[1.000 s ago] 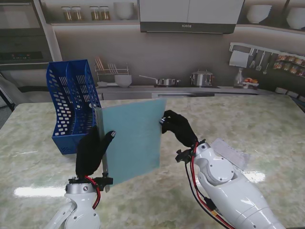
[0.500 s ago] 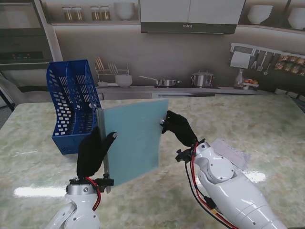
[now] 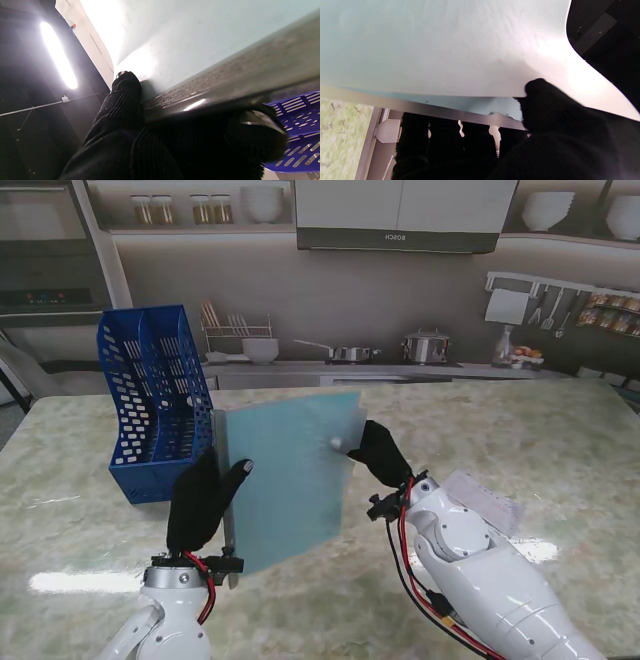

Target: Open the sliding file folder, put the receipt in and insert it into the document holder

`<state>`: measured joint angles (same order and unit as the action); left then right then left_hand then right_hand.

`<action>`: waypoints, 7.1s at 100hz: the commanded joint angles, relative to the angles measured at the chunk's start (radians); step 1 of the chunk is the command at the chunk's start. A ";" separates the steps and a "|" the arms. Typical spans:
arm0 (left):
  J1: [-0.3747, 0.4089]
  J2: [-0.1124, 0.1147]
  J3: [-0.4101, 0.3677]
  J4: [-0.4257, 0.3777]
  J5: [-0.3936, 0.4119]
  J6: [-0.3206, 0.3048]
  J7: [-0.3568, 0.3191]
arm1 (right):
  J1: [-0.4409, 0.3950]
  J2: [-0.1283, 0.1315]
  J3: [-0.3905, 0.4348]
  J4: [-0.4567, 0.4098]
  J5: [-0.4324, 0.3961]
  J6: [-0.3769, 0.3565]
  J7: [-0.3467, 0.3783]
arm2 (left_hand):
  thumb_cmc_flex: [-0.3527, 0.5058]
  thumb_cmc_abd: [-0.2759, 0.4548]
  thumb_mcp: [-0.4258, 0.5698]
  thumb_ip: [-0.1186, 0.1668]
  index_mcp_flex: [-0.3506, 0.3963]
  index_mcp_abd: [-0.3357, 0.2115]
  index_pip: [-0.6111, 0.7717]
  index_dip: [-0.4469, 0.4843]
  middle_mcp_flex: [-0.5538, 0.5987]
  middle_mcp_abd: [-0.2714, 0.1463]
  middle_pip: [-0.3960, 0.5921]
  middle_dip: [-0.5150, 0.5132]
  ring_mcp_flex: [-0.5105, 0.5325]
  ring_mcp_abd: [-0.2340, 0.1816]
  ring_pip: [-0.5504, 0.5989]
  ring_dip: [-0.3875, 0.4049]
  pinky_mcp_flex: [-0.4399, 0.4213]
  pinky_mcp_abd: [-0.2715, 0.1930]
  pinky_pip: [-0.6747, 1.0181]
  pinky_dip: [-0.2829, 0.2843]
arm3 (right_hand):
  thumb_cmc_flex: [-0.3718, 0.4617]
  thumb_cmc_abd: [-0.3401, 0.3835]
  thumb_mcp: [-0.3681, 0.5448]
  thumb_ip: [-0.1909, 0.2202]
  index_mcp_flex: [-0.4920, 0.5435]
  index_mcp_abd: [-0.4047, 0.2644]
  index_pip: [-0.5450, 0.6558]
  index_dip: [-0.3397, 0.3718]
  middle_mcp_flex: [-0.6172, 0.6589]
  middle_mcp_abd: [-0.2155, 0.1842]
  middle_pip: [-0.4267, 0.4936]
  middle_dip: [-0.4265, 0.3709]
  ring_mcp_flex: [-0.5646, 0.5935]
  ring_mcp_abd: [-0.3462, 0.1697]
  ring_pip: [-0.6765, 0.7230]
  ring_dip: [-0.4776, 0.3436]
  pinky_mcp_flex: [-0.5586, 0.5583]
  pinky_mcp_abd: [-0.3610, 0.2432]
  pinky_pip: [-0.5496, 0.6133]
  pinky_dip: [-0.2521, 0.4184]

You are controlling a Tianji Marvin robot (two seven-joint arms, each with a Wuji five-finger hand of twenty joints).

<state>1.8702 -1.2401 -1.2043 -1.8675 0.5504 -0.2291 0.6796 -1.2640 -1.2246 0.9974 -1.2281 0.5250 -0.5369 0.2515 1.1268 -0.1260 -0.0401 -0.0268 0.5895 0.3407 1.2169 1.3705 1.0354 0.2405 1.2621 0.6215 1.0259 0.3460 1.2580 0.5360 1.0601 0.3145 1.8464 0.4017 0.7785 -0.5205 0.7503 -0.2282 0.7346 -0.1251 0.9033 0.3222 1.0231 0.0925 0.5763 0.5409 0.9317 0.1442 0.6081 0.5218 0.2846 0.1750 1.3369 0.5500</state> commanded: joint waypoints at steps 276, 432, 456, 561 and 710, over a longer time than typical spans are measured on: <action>-0.082 0.088 -0.053 0.018 -0.543 0.186 -0.695 | -0.060 -0.022 0.061 -0.156 -0.119 -0.037 -0.273 | 0.093 -0.317 0.495 0.078 0.068 0.091 -0.179 -0.981 0.034 0.052 -0.155 -0.056 0.105 0.106 0.152 -0.008 0.021 -0.394 0.115 -0.009 | 0.163 0.367 -0.047 0.049 -0.048 -0.016 0.076 0.622 -0.006 0.127 0.515 0.493 0.297 -0.125 0.962 0.514 0.413 -0.136 0.345 0.157; -0.153 0.194 -0.142 0.088 -0.659 0.354 -1.235 | -0.080 -0.049 0.149 -0.106 -0.149 0.108 -0.378 | 0.071 -0.324 0.392 0.034 0.054 0.115 -0.244 -1.007 -0.010 0.071 -0.181 -0.060 0.071 0.118 0.142 -0.005 0.018 -0.406 0.090 -0.019 | 0.160 0.354 -0.029 0.046 -0.043 -0.010 0.077 0.615 -0.004 0.131 0.510 0.497 0.293 -0.107 0.961 0.526 0.404 -0.126 0.347 0.153; -0.145 0.174 -0.142 0.079 -0.658 0.401 -1.150 | -0.057 -0.060 0.143 -0.058 -0.145 0.159 -0.386 | -0.273 -0.224 0.439 -0.010 0.077 0.218 -0.669 -1.033 -0.137 0.118 -0.239 -0.039 -0.052 0.173 0.079 0.055 0.000 -0.328 -0.018 -0.052 | 0.161 0.351 -0.022 0.045 -0.042 -0.004 0.079 0.614 -0.003 0.137 0.513 0.498 0.295 -0.103 0.964 0.527 0.405 -0.121 0.352 0.154; -0.181 0.062 -0.037 0.082 -0.590 0.348 -0.652 | 0.023 -0.080 0.063 0.175 -0.127 0.312 -0.240 | -0.375 -0.193 0.474 -0.048 0.109 0.065 -1.109 -1.121 -0.353 0.106 -0.642 -0.187 -0.478 0.218 -0.260 0.072 -0.487 -0.072 -0.324 0.205 | 0.161 0.336 0.009 0.038 -0.046 0.030 0.086 0.599 -0.009 0.163 0.524 0.496 0.291 -0.073 0.981 0.522 0.391 -0.100 0.378 0.149; -0.361 0.023 0.039 0.289 -0.652 0.650 -0.652 | 0.021 -0.088 0.079 0.153 -0.158 0.509 -0.295 | -0.347 -0.138 0.392 -0.031 0.073 0.142 -1.136 -1.144 -0.398 0.277 -0.673 -0.202 -0.467 0.287 -0.237 0.088 -0.403 -0.077 -0.332 0.194 | 0.162 0.299 0.079 0.023 -0.038 0.104 0.102 0.568 0.004 0.219 0.559 0.486 0.326 -0.044 1.033 0.489 0.429 -0.066 0.429 0.133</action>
<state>1.5075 -1.2237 -1.1572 -1.5600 -0.0997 0.4129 0.0310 -1.2349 -1.3066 1.0761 -1.0726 0.3625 -0.0350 -0.0425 0.7801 -0.2805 0.3749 -0.0357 0.6820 0.4645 0.0918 0.2291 0.6590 0.4675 0.5987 0.4344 0.5664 0.4822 1.0023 0.6179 0.6163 0.3458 1.4989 0.5793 0.8714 -0.2431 0.6758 -0.2335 0.6562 0.1301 0.9296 0.8970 1.0055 0.2093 1.0828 1.0258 1.2110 0.0800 1.5969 1.0236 0.6800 0.1599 1.6641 0.7085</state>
